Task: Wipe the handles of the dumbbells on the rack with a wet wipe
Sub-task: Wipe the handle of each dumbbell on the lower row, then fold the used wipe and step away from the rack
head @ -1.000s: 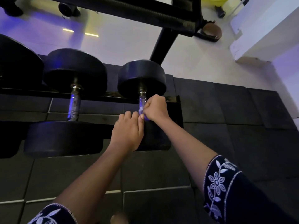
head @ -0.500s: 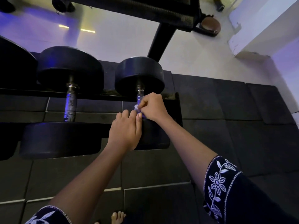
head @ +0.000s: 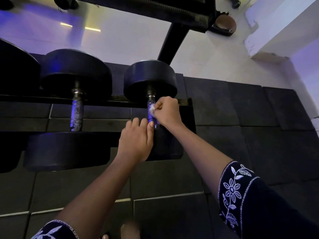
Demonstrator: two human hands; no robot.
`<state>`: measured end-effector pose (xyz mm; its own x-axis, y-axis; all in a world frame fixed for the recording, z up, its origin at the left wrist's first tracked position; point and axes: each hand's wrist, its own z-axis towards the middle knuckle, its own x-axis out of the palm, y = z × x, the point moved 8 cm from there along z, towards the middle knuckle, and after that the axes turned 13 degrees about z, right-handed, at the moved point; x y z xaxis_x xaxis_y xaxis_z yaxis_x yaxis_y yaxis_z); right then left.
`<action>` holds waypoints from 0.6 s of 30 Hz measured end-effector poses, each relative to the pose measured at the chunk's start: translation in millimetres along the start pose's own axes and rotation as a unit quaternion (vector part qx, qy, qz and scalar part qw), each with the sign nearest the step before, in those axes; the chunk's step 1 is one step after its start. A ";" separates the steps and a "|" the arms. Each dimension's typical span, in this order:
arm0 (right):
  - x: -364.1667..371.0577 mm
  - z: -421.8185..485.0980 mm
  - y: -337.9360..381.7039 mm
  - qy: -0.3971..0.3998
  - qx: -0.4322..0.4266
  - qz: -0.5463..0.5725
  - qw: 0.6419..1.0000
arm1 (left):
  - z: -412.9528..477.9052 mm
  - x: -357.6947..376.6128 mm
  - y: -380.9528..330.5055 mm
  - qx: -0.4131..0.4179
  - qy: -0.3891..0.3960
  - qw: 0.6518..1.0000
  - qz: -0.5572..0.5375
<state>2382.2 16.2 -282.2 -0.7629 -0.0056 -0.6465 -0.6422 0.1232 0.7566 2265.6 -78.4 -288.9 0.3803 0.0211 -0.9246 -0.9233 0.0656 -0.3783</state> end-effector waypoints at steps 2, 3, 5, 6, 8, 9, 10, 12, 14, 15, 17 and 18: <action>1.5 4.1 -2.7 0.015 0.015 0.029 0.999 | 0.3 -0.3 0.5 0.003 0.001 1.000 0.002; 1.9 4.1 -4.5 0.022 0.034 0.053 0.998 | 0.2 -0.3 0.7 0.004 0.001 1.000 0.003; 3.3 2.5 -10.1 0.034 0.069 0.081 0.994 | -0.2 0.5 1.4 0.003 0.003 1.000 0.005; 5.0 1.2 -11.6 0.046 0.076 0.075 0.993 | -0.6 1.1 1.8 0.002 0.004 1.000 0.006; 6.2 -2.3 -12.3 0.061 0.075 0.047 0.994 | -2.3 0.7 0.5 -0.003 0.023 1.000 0.000; 3.2 -4.9 -8.9 0.054 0.067 0.039 0.996 | -2.4 -0.7 -0.5 -0.005 0.043 0.999 0.000; -0.6 -7.3 -8.0 0.038 0.065 0.043 0.996 | -2.6 1.4 -0.5 -0.008 0.070 0.997 0.000; -13.9 -12.7 -0.5 -0.003 0.080 0.091 0.993 | -2.3 1.8 2.0 -0.023 0.137 0.990 -0.016; -30.4 -18.1 11.4 -0.032 0.118 0.186 0.975 | -0.2 -13.3 11.6 -0.085 0.157 0.978 -0.110; -38.2 -22.4 18.5 -0.038 0.147 0.254 0.955 | 2.3 -28.1 17.8 -0.129 0.143 0.967 -0.164; -54.4 -34.8 47.7 -0.029 0.193 0.403 0.894 | 10.9 -69.3 25.0 -0.211 0.096 0.932 -0.279; -61.5 -41.6 66.1 -0.014 0.200 0.457 0.866 | 15.3 -87.1 24.1 -0.239 0.081 0.902 -0.351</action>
<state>2383.5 -16.6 -188.4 -0.9329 0.2999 0.1993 0.3121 0.3975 0.8629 2211.0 -63.4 -216.7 0.9029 -0.0069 -0.4298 -0.3903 -0.4324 -0.8128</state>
